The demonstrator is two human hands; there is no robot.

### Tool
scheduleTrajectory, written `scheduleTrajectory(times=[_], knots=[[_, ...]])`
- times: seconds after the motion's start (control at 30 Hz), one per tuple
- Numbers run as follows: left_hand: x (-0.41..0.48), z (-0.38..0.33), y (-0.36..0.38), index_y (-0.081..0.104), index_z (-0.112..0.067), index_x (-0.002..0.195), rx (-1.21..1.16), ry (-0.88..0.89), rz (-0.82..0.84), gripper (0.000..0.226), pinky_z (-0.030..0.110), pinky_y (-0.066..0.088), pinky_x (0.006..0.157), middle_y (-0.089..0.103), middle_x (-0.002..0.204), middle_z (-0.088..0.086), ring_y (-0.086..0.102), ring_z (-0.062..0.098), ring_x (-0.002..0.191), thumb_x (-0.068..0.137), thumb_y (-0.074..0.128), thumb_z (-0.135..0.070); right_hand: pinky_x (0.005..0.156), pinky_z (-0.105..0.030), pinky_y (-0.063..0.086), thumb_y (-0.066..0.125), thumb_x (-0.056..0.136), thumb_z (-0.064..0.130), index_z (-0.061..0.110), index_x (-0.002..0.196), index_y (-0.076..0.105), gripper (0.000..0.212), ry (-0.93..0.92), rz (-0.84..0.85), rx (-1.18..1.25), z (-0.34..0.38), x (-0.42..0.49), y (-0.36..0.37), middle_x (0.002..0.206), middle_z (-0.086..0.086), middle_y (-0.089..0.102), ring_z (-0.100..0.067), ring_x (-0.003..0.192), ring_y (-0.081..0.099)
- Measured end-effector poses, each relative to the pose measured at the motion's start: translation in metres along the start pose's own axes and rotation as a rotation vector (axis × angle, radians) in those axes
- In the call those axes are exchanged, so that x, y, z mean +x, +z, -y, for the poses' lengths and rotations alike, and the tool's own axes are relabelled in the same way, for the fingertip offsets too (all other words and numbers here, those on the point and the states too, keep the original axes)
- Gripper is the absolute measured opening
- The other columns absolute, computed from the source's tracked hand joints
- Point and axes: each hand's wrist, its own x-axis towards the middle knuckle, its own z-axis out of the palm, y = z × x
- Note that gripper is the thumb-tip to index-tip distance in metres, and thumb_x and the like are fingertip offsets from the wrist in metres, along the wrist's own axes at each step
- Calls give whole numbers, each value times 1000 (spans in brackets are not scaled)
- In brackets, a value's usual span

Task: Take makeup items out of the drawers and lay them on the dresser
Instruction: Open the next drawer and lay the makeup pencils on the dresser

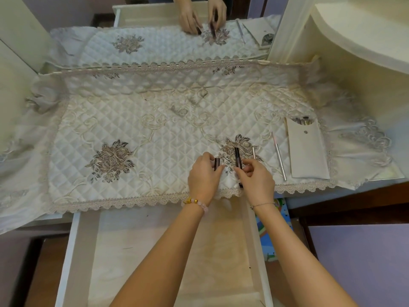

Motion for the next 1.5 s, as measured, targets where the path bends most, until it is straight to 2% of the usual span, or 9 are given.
scheduleTrajectory(times=[0.33,0.43,0.53,0.63,0.77,0.83,0.97,1.23,1.5], knots=[[-15,9,-27,58,-10,109,-141,22,88,31,40,52,78,62,100,4,60,18,85,84,65,-27,85,-36,47,60,88,26,13,125,54,39,-113,61,-80,1,-11,-12,116,-8,61,-24,104,58],[-26,18,-45,54,-12,120,25,125,73,36,34,49,80,61,113,3,58,18,98,90,56,-31,88,-30,41,58,89,23,11,126,53,39,-213,64,-104,5,-20,-14,121,-9,59,-25,112,54],[-41,32,-68,51,-10,127,226,277,21,41,36,44,85,59,122,8,54,24,110,92,52,-31,95,-22,32,58,89,18,8,128,51,41,-373,36,-140,10,-35,-14,123,-10,57,-25,115,50],[-58,50,-90,53,-6,124,385,411,-20,42,41,47,83,63,116,13,58,30,106,89,59,-28,100,-33,36,56,88,15,6,128,49,42,-482,11,-171,15,-53,-11,122,-13,57,-29,114,51],[-80,79,-115,57,-7,117,532,473,-85,41,39,48,82,66,110,9,61,27,102,84,63,-31,105,-33,33,45,90,29,4,128,49,45,-543,-3,-212,17,-79,-6,125,-14,57,-29,118,50],[-90,92,-126,57,-8,117,575,470,-99,41,40,47,86,65,112,9,60,27,105,85,57,-34,107,-34,32,48,90,28,4,128,49,45,-558,13,-235,16,-92,-1,126,-14,56,-28,119,49],[-106,117,-145,56,-8,119,631,452,-75,48,41,45,91,64,115,8,59,27,107,87,41,-41,108,-39,36,46,89,32,5,131,47,50,-546,83,-266,13,-119,11,128,-14,55,-28,121,48],[-108,175,-182,56,-9,120,623,450,-36,50,42,44,92,62,118,10,58,28,109,88,37,-43,105,-30,32,36,90,42,6,132,47,57,-460,97,-293,30,-164,40,131,-11,54,-26,123,48],[-66,235,-227,49,-9,130,569,583,105,57,46,36,103,52,134,14,47,32,124,89,33,-46,105,-33,35,41,89,36,5,132,47,53,-275,16,-308,62,-223,111,129,-13,55,-29,120,50]])
